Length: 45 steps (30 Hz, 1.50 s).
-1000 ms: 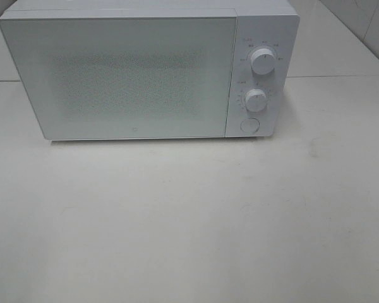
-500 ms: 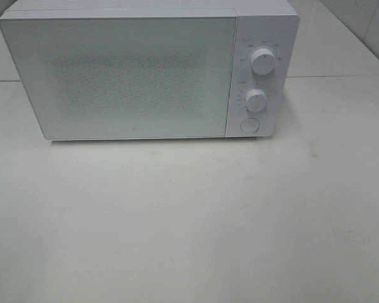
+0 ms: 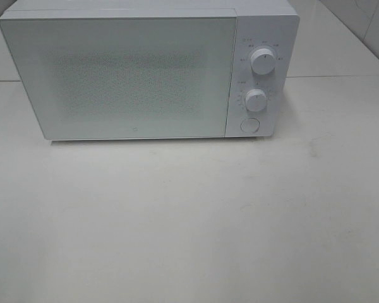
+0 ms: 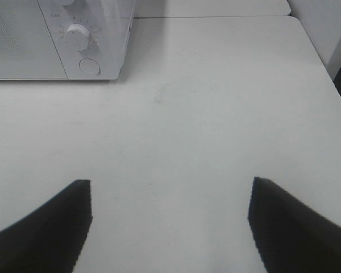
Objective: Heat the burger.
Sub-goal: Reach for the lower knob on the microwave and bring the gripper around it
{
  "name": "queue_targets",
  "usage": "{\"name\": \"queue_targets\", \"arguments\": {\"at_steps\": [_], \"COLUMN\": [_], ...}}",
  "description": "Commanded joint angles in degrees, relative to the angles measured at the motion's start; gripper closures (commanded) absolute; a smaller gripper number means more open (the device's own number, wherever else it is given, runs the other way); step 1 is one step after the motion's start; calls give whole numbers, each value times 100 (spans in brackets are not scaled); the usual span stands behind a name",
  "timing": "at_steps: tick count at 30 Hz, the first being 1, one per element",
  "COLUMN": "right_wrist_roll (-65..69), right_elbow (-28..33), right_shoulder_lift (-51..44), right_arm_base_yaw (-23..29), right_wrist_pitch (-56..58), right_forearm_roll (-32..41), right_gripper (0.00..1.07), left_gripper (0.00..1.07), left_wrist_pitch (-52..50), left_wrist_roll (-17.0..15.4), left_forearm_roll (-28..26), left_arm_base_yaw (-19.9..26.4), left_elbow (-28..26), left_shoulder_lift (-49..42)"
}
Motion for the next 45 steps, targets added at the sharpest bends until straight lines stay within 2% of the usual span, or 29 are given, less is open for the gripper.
{"name": "queue_targets", "arguments": {"at_steps": [1,19,23,40,45], "right_wrist_roll": [40,46,178,172,172], "right_elbow": [11,0,-189,-223,-223], "right_shoulder_lift": [-149,-138,57,1713,2447], "right_arm_base_yaw": [-40,-40,-40,-40,-40], "right_wrist_pitch": [6,0,-160,-1971,-2607], "right_forearm_roll": [-17,-17,6,0,0], "right_gripper": [31,31,31,31,31], "left_gripper": [8,9,9,9,9], "left_wrist_pitch": [17,17,17,17,17], "left_wrist_roll": [-29,-29,-29,-29,-29], "left_forearm_roll": [-63,-63,-63,-63,-63], "left_arm_base_yaw": [11,11,11,11,11], "left_elbow": [23,23,23,23,23], "left_shoulder_lift": [-92,-92,-92,-92,-92]}}
